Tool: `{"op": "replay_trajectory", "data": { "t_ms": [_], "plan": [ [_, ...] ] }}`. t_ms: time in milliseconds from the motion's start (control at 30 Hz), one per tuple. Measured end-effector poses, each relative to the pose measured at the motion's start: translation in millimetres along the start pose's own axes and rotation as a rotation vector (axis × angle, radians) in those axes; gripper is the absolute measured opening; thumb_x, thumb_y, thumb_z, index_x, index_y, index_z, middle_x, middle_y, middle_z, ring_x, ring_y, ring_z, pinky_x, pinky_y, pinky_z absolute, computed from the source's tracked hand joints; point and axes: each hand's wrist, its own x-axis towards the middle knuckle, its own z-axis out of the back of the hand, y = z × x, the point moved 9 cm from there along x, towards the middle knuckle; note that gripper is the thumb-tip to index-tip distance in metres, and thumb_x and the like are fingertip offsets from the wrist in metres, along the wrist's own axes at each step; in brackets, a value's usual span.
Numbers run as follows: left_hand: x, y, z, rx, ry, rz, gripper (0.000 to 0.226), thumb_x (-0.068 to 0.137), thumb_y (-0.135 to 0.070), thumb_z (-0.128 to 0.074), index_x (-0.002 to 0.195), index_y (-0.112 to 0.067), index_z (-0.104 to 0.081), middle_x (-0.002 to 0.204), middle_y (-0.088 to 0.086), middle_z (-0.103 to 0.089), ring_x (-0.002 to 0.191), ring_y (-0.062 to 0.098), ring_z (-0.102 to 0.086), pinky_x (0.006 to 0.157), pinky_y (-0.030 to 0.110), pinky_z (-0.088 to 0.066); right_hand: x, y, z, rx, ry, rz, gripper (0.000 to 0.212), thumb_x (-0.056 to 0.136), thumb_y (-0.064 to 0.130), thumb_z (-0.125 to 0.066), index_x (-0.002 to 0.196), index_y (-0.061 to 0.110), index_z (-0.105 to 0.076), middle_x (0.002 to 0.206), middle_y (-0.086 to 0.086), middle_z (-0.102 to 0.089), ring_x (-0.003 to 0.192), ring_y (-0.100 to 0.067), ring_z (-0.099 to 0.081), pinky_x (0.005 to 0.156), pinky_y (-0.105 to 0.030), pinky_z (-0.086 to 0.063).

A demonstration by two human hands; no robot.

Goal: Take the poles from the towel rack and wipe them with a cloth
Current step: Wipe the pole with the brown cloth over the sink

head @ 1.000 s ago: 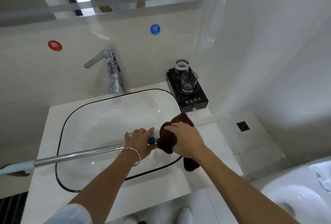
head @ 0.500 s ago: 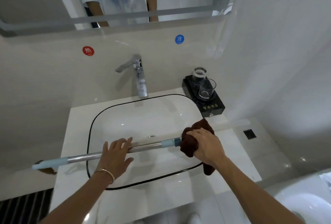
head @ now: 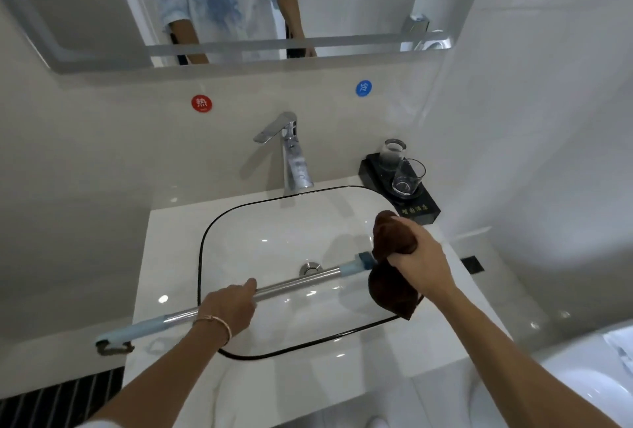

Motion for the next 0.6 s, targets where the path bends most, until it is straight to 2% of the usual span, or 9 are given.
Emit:
{"op": "replay_trajectory", "data": {
  "t_ms": [67, 167, 300, 467, 533, 600],
  "plan": [
    [6, 4, -7, -0.113, 0.074, 0.018, 0.027, 0.093, -0.036, -0.043, 0.115, -0.021, -0.045, 0.090, -0.001, -0.055, 0.080, 0.021, -0.055, 0.074, 0.030, -0.045, -6, 11, -15, -0.056, 0.047, 0.049, 0.042, 0.070, 0.018, -0.068, 0.102, 0.044, -0.061, 0.097, 0.022, -0.064, 0.094, 0.002, -0.058, 0.086, -0.026, -0.048],
    [12, 6, -7, -0.215, 0.103, -0.017, 0.025, 0.092, -0.029, -0.045, 0.114, -0.020, -0.045, 0.087, -0.001, -0.052, 0.079, 0.022, -0.055, 0.073, 0.030, -0.045, -17, 9, -47, -0.165, 0.122, 0.072, 0.057, 0.069, 0.024, -0.070, 0.121, 0.041, -0.056, 0.116, 0.019, -0.059, 0.107, -0.003, -0.055, 0.093, -0.026, -0.044],
    [17, 15, 0, -0.154, 0.008, -0.026, 0.028, 0.094, -0.035, -0.043, 0.120, -0.024, -0.044, 0.109, -0.003, -0.060, 0.099, 0.020, -0.058, 0.078, 0.030, -0.043, -25, 14, -85, -0.303, 0.197, 0.150, 0.064, 0.069, 0.024, -0.065, 0.131, 0.031, -0.053, 0.131, 0.012, -0.054, 0.121, -0.013, -0.049, 0.098, -0.032, -0.043],
    [11, 10, -11, -0.127, 0.006, 0.002, 0.035, 0.096, -0.031, -0.038, 0.131, -0.026, -0.039, 0.113, -0.001, -0.057, 0.103, 0.021, -0.057, 0.080, 0.030, -0.042, -20, 11, -115, -0.505, 0.271, 0.124, 0.065, 0.079, 0.026, -0.063, 0.141, 0.030, -0.043, 0.145, 0.008, -0.042, 0.137, -0.022, -0.033, 0.107, -0.043, -0.036],
    [9, 9, -3, -0.131, -0.078, -0.015, 0.035, 0.091, -0.029, -0.049, 0.125, -0.025, -0.043, 0.104, 0.000, -0.060, 0.094, 0.020, -0.061, 0.070, 0.031, -0.042, -23, 3, -129, -0.616, 0.333, 0.071, 0.065, 0.085, 0.030, -0.059, 0.144, 0.033, -0.034, 0.153, 0.007, -0.032, 0.144, -0.024, -0.020, 0.113, -0.048, -0.026],
    [5, 1, 5, -0.083, -0.135, -0.074, 0.048, 0.065, -0.029, -0.079, 0.102, -0.025, -0.049, 0.073, -0.003, -0.060, 0.061, 0.016, -0.062, 0.048, 0.028, -0.035, -25, 3, -133, -0.669, 0.310, 0.046, 0.064, 0.087, 0.032, -0.056, 0.146, 0.034, -0.031, 0.156, 0.006, -0.026, 0.146, -0.025, -0.016, 0.113, -0.049, -0.023]
  ]
}}
